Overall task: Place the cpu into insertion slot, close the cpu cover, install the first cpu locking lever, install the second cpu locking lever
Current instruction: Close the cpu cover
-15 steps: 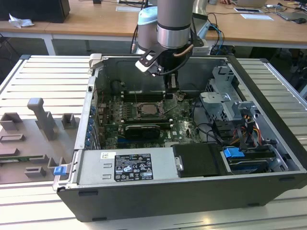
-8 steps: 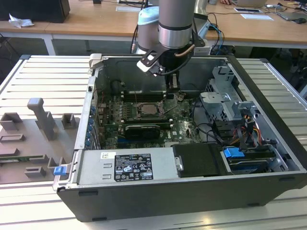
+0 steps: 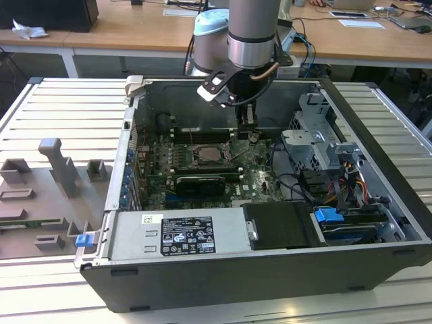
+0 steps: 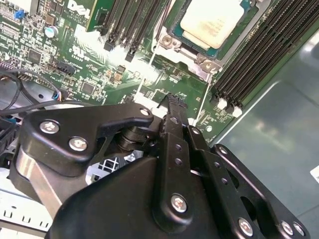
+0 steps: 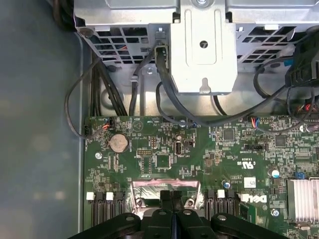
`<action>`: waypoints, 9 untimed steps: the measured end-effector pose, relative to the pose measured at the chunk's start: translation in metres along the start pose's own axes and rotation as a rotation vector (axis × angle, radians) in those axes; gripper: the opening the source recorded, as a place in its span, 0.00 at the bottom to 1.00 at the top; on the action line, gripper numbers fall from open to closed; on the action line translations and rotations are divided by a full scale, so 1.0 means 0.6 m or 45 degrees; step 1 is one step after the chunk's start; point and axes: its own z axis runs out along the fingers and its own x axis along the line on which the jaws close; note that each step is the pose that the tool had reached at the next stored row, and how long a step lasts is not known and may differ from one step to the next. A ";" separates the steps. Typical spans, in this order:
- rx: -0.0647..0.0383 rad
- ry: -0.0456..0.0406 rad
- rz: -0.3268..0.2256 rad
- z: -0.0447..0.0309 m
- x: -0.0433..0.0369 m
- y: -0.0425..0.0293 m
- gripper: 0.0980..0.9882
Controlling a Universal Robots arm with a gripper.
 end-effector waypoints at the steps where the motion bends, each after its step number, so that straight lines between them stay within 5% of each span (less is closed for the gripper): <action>1: 0.000 0.000 0.000 0.000 0.000 0.001 0.01; 9: 0.000 0.000 -0.002 0.001 0.000 0.008 0.01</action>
